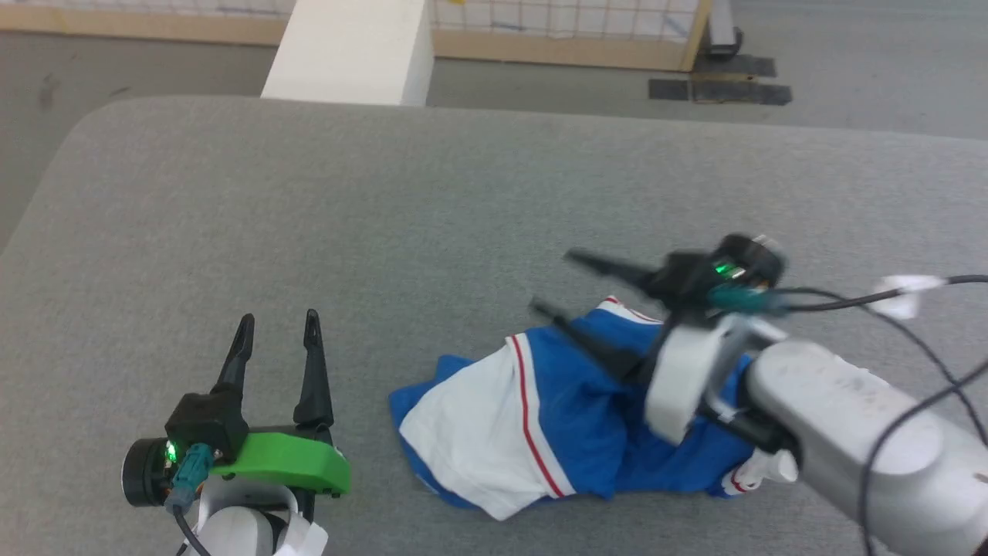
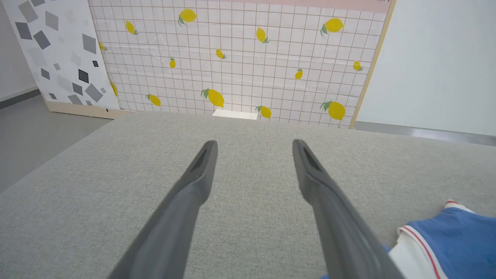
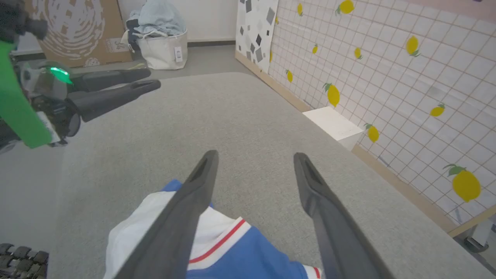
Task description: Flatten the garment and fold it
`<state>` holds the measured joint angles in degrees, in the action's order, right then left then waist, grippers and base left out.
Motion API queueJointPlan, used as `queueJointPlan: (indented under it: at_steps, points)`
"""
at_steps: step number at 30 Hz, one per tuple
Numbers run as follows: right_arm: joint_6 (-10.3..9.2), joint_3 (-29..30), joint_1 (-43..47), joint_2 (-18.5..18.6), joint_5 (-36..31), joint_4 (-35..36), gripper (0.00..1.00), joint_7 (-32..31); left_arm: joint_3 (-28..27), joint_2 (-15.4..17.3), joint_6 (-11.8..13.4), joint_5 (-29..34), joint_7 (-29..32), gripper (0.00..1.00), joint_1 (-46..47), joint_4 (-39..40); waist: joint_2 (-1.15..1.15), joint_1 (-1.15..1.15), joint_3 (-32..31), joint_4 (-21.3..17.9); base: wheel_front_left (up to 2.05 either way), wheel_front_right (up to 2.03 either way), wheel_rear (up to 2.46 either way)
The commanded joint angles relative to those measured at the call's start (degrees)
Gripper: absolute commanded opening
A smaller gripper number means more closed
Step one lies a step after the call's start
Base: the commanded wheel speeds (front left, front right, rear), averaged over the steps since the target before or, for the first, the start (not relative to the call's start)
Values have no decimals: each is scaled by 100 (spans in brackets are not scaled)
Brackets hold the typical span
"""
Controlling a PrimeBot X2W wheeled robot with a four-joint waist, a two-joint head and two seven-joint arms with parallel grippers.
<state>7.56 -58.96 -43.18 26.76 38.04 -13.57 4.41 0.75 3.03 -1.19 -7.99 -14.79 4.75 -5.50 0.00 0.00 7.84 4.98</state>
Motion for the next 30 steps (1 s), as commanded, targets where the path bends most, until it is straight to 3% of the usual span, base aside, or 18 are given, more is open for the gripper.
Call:
queueJointPlan:
  at_steps: [1, 7, 12, 16, 23, 30]
  points:
    - [-8, 313, 216, 52, -111, -12, 100, 210, -26, -15, -50, 91, -21, 100, -54, 23, 0, 0, -233, -278, 0, 0, 0]
    - [-8, 2633, 1160, -166, -833, -83, 100, 948, -111, -13, -142, 235, -21, 100, -104, 75, 0, 0, -334, -495, 0, 0, 0]
    - [-8, 4842, 2205, -943, -1917, 189, 100, 1052, -161, 62, -273, 367, -21, 100, 35, 118, 0, 0, -378, -611, 0, 0, 0]
    - [-8, 5893, 2921, -1606, -2629, 677, 100, 1056, -150, 175, -386, 411, -21, 100, 263, 126, 0, 0, -396, -683, 0, 0, 0]
    - [-8, 6291, 3751, -2188, -3096, 1050, 100, 1058, 187, 595, -563, 488, -21, 100, 931, -327, 0, 0, -408, -788, 0, 0, 0]
    - [-8, 6151, 4159, -2342, -2980, 989, 100, 1058, 1291, 1148, -625, 171, 574, 100, 2045, -998, 0, 0, -415, -838, 0, 0, 0]
